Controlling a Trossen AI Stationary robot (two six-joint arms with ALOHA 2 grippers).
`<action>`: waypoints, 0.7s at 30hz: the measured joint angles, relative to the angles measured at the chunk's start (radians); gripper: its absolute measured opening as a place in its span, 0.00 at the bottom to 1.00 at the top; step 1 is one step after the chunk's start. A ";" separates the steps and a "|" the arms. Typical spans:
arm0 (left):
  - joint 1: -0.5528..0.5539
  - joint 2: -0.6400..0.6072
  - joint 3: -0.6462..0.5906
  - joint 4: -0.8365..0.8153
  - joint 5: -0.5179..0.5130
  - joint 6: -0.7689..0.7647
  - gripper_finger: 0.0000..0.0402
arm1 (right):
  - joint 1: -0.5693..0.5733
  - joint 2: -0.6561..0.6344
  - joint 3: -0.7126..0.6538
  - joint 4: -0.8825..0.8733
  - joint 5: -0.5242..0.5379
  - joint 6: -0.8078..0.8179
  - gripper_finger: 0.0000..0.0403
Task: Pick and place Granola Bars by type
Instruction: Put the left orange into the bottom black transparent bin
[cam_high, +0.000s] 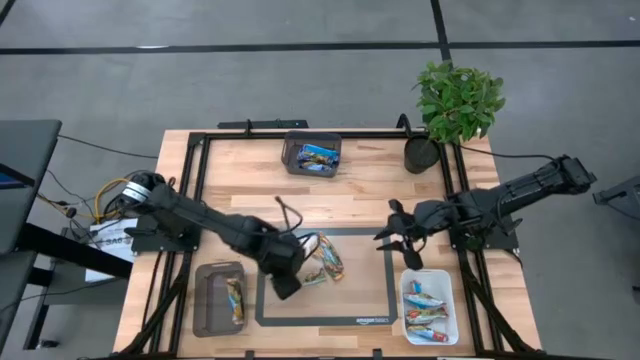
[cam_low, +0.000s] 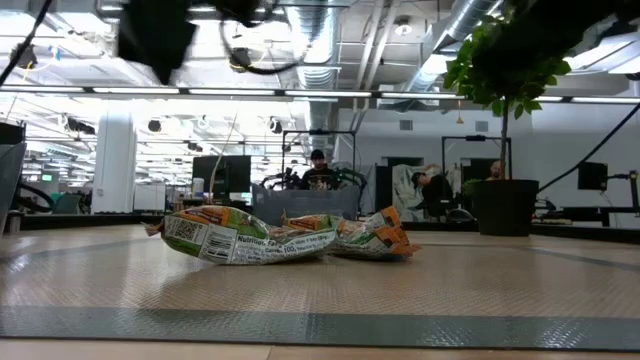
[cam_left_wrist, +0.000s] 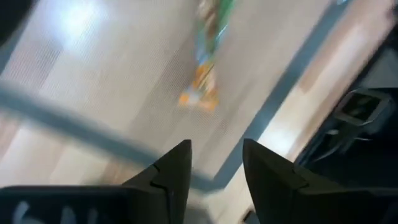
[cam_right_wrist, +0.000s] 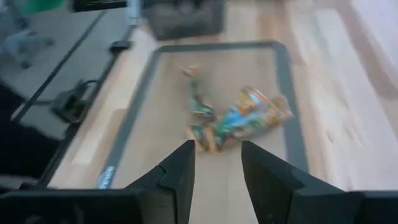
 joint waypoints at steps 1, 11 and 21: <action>0.015 0.010 0.000 0.029 0.014 0.037 0.33 | -0.010 0.000 0.000 -0.012 0.013 0.027 0.30; 0.090 0.200 -0.001 0.121 0.166 0.275 0.33 | -0.065 0.000 0.000 -0.144 0.016 0.145 0.30; 0.093 0.309 -0.001 0.193 0.122 0.323 0.33 | -0.065 0.000 -0.001 -0.160 0.012 0.146 0.30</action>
